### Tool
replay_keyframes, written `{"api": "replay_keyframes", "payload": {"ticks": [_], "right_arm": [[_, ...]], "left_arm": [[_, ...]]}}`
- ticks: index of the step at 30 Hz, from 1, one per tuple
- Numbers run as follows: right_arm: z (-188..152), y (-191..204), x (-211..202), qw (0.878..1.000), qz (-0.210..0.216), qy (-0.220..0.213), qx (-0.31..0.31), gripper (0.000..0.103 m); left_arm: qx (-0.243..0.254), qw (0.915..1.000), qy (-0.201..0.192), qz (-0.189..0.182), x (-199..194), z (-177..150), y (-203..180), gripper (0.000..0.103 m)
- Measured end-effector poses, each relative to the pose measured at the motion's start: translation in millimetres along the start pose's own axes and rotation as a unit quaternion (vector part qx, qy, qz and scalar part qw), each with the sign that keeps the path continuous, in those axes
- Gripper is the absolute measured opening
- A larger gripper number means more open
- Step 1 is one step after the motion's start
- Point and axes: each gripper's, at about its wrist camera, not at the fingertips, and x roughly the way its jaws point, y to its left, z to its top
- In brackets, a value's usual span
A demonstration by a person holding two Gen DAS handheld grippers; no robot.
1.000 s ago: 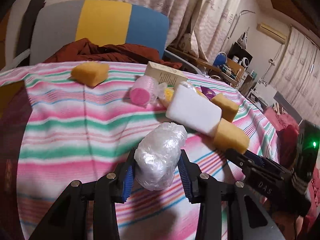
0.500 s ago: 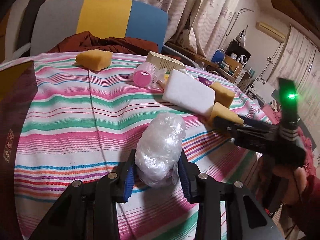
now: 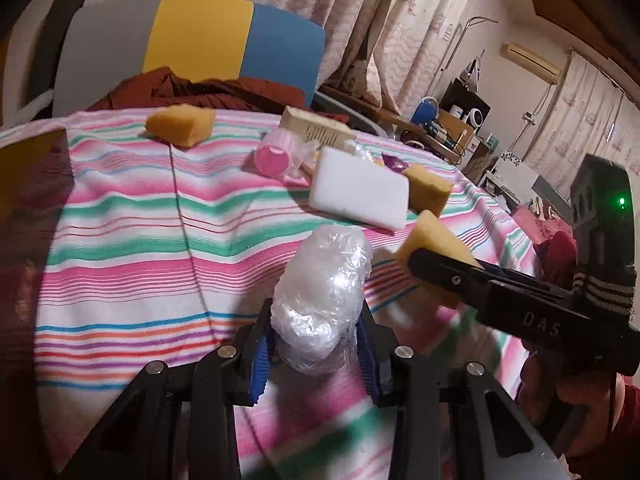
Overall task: Organize objects
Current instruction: 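Carry the plastic bundle and yellow sponge over the gold tray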
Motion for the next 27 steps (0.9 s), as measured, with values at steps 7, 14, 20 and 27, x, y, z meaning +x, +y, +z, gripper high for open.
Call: {"api": "replay_keyframes", "payload": {"ticks": [7, 14, 20, 27], "right_arm": [[-1.7, 35.5, -13.9, 0.999, 0.037, -0.005, 0.003, 0.065], [-4.2, 83.6, -27.0, 0.996, 0.082, -0.007, -0.019, 0.065], [-7.1, 133.1, -33.0, 0.99, 0.13, -0.001, -0.046, 0.065], [-12.9, 195.2, -37.4, 0.979, 0.179, 0.006, -0.094, 0.065]], "left_arm": [[-0.021, 0.9989, -0.041, 0.007, -56.6, -3.9, 7.3, 0.037], [-0.074, 0.994, -0.072, 0.036, -107.7, -4.8, 40.0, 0.037], [-0.105, 0.9864, -0.097, 0.08, -146.9, -8.7, 77.0, 0.037], [-0.157, 0.9723, -0.114, 0.13, -174.4, -6.3, 132.7, 0.037]]}}
